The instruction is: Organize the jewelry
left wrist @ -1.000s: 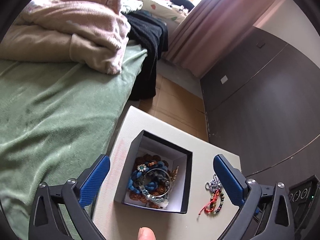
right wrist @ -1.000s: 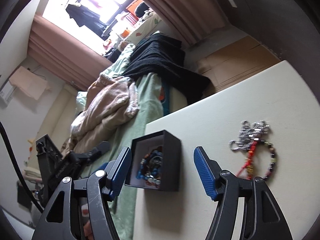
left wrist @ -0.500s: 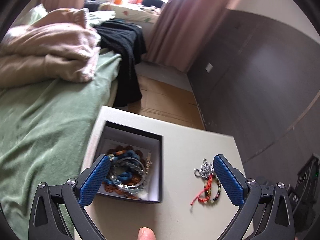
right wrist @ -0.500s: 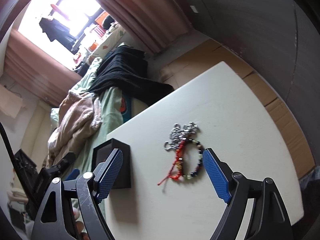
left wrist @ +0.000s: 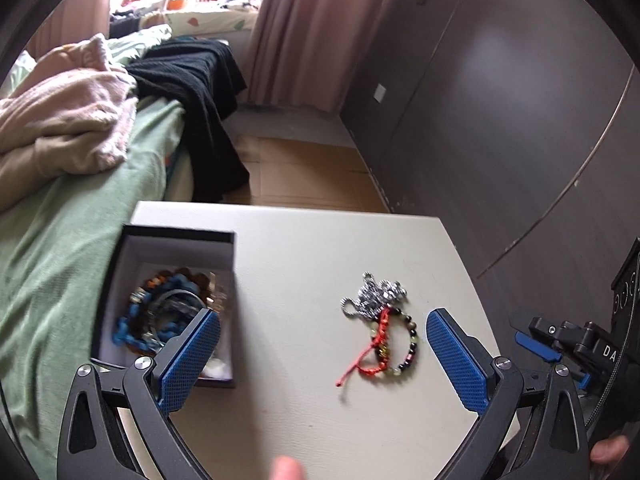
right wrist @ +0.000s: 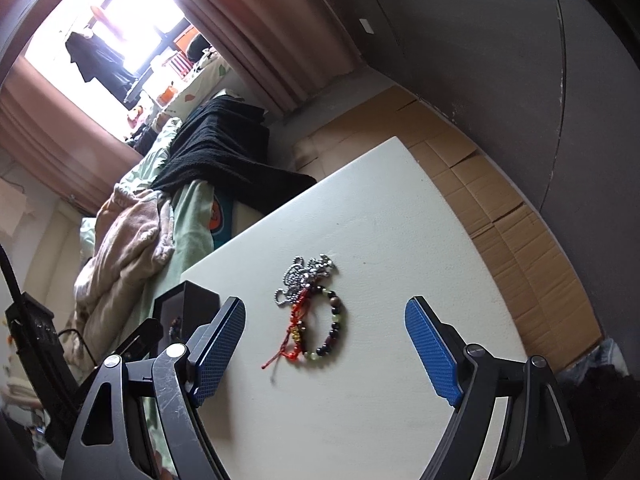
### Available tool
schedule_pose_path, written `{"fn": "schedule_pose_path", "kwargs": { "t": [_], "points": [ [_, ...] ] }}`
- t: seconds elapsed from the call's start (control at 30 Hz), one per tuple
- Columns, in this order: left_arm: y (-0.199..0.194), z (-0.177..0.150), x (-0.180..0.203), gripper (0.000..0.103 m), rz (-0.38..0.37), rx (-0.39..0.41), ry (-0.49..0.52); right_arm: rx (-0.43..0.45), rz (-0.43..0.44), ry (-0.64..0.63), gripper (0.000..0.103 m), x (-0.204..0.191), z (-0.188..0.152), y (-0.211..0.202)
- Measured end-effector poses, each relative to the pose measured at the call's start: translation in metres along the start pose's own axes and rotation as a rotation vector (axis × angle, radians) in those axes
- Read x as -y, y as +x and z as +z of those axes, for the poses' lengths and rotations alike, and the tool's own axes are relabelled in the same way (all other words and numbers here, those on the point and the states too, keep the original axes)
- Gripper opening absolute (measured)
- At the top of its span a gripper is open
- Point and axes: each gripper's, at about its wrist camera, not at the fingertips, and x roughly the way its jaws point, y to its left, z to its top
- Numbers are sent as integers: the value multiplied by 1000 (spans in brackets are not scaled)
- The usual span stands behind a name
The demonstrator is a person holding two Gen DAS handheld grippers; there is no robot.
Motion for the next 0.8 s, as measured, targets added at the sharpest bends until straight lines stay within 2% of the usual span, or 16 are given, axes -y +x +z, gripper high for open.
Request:
{"fn": "schedule_pose_path", "kwargs": {
  "t": [0.07,0.13,0.2,0.33,0.5,0.67,0.73,0.77,0.8],
  "points": [
    [5,-2,5,102,-6,-11,11,-17,-5,6,83,6,1,0],
    [11,-5,13,96,-17,-22,36,-38,-2,13,83,11,1,1],
    [20,-9,24,84,-26,-53,73,-52,-2,26,83,17,2,1],
    [34,-17,39,68,-52,-99,117,-68,-19,60,83,30,4,3],
    [53,-27,54,53,-43,-139,180,-76,-25,91,83,42,8,2],
    [75,-34,60,42,-34,-188,193,-75,-31,93,83,48,13,1],
    [84,-36,61,41,-22,-207,200,-80,-33,93,83,48,14,2],
    [88,-37,62,37,-13,-216,207,-82,-33,92,83,47,14,4],
    [92,-38,62,30,-5,-225,212,-85,-34,90,83,47,14,5]
  ]
}}
